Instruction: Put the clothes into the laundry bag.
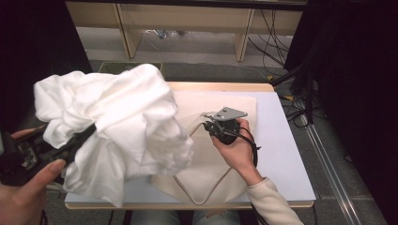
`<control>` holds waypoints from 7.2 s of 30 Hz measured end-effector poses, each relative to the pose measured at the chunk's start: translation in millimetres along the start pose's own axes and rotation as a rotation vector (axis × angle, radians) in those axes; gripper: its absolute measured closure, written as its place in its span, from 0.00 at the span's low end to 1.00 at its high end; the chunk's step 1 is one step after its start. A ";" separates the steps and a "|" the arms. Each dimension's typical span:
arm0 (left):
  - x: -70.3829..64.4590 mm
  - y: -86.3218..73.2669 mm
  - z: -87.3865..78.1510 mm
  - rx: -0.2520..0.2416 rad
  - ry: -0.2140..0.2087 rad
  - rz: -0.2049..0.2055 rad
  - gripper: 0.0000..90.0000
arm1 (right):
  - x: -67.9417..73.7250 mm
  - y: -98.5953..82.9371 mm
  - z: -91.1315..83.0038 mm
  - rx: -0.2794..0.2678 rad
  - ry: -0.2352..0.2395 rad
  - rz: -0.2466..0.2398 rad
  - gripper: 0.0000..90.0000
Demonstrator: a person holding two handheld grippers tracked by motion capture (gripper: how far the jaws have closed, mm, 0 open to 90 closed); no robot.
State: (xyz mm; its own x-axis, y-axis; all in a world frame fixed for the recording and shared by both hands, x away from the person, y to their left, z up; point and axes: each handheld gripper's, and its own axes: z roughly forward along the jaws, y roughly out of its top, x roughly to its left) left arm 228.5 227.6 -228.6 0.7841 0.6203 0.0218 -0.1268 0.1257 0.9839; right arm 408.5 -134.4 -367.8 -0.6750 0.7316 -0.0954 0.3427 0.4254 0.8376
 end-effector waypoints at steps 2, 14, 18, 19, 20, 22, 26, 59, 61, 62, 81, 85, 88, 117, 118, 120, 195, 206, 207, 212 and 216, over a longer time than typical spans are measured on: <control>-9.0 -0.6 7.4 0.012 -0.055 -0.015 0.82 | -0.2 0.2 -1.0 0.008 0.004 0.007 0.97; -21.1 -83.1 100.2 0.323 -0.204 -0.092 0.81 | -0.1 0.5 -2.3 -0.001 0.005 0.012 0.98; -17.0 -127.1 131.9 0.462 -0.182 -0.057 0.81 | 0.7 0.2 -2.4 -0.014 0.005 0.030 0.98; -18.4 -134.9 137.8 0.490 -0.171 -0.065 0.81 | 1.2 0.3 -2.4 -0.013 0.008 0.032 0.98; -17.9 -143.0 145.5 0.528 -0.192 -0.066 0.81 | 2.7 0.5 -2.3 -0.013 0.016 0.047 0.99; -19.0 -152.1 154.7 0.554 -0.192 -0.080 0.80 | 5.1 1.2 -1.7 -0.036 0.012 0.039 0.99; -22.6 -166.1 173.7 0.640 -0.201 -0.018 0.80 | 8.1 3.0 -3.3 -0.041 0.029 0.025 0.99; -12.8 -189.9 140.5 0.719 -0.011 -0.016 0.19 | 7.1 -0.8 1.3 0.044 0.035 0.000 0.98; -11.3 -205.0 136.9 0.774 -0.005 -0.005 0.20 | 7.2 -0.5 1.8 0.040 0.035 -0.009 0.98; -12.0 -213.9 136.9 0.794 -0.010 -0.006 0.20 | 10.2 -0.8 0.8 0.057 0.041 0.039 0.98; -14.6 -196.2 165.7 0.689 0.000 -0.150 0.83 | 10.6 0.9 -0.7 0.039 0.055 0.006 0.98; -14.7 -184.4 171.8 0.662 -0.002 -0.172 0.83 | 13.8 8.9 -12.9 -0.026 0.024 0.008 0.99; -9.9 -192.9 183.0 0.705 0.025 -0.110 0.82 | 13.7 9.6 -17.7 -0.043 0.028 0.025 0.99; 6.2 -207.6 142.6 0.781 0.039 0.029 0.28 | 6.7 3.0 -6.8 0.001 0.036 0.028 0.98; 8.0 -218.9 144.6 0.808 0.019 0.017 0.31 | 7.6 3.1 -7.0 0.000 0.031 0.028 0.98; 7.9 -235.9 151.5 0.836 -0.011 0.005 0.36 | 9.2 3.4 -7.3 0.013 0.043 0.029 0.98; 17.5 -192.2 131.5 0.630 0.055 -0.120 0.92 | 10.1 3.7 -9.9 0.003 0.017 0.061 0.98; -9.8 -203.9 191.2 0.659 0.009 -0.042 0.94 | 16.8 6.8 -12.9 -0.024 0.040 0.042 0.99; -5.5 -211.6 198.9 0.682 0.044 -0.002 0.94 | 18.1 7.6 -13.5 -0.027 0.048 0.037 0.99; 18.5 -255.1 223.1 0.723 0.125 -0.083 0.93 | 22.7 6.6 -11.6 -0.013 0.071 0.032 0.99; 14.2 -241.9 212.1 0.690 0.112 -0.076 0.85 | 16.1 4.5 -8.8 -0.006 0.060 0.035 0.99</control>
State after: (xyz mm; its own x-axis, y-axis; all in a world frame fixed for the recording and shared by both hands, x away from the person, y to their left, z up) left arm 399.1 41.8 -428.7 0.7034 0.7100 -0.0331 0.3695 -0.3255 0.8703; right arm 393.5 -125.4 -360.8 -0.7007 0.7126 -0.0334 0.3633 0.3967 0.8430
